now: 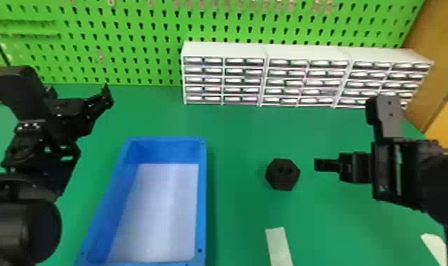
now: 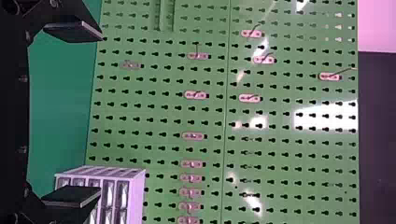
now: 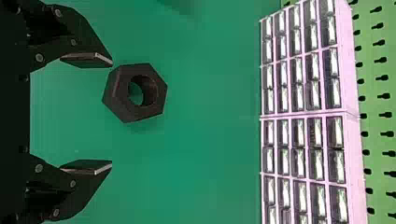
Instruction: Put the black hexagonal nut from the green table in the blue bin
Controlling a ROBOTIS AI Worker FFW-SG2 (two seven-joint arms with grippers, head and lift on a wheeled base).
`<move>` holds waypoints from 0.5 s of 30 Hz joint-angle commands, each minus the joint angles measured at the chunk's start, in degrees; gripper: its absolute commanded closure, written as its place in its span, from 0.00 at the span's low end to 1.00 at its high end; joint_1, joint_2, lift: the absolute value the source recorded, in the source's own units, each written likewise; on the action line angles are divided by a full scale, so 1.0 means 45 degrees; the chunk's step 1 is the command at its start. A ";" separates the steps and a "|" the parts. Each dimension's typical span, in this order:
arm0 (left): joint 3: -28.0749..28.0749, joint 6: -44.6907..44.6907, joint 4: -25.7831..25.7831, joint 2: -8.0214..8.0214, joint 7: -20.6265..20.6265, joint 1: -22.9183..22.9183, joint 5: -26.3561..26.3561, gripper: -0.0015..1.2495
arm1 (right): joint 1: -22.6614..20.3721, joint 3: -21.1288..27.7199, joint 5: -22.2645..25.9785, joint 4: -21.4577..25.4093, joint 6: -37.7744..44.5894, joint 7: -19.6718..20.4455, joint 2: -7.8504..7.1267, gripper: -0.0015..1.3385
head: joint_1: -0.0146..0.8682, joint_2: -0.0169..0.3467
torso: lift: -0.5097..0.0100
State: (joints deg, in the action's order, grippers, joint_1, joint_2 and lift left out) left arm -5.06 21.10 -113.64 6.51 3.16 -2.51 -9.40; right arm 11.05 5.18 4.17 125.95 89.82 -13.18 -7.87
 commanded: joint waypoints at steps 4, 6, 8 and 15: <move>-0.0008 0.0000 -0.0002 -0.0001 0.0001 0.0011 0.0000 0.10 | 0.0006 0.0001 0.0031 -0.0020 0.0057 0.0000 -0.0008 0.37 | 0.80 0.07 | 0.79; 0.0011 0.0000 -0.0002 -0.0001 0.0001 0.0011 0.0000 0.10 | 0.0026 0.0001 0.0031 -0.0020 0.0057 0.0000 -0.0008 0.37 | 0.80 0.07 | 0.79; 0.0011 0.0019 0.0018 -0.0001 0.0001 0.0011 0.0000 0.10 | 0.0026 0.0001 0.0031 -0.0020 0.0057 0.0000 -0.0027 0.37 | 0.80 0.07 | 0.79; 0.0011 0.0000 -0.0002 -0.0001 0.0001 0.0011 0.0000 0.10 | 0.0104 0.0020 0.0031 -0.0195 0.0057 0.0000 -0.0047 0.37 | 0.80 0.07 | 0.79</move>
State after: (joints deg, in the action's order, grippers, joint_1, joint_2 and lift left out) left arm -5.05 21.10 -113.64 6.50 3.16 -2.46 -9.40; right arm 11.32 5.22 4.31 125.63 89.82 -13.18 -8.07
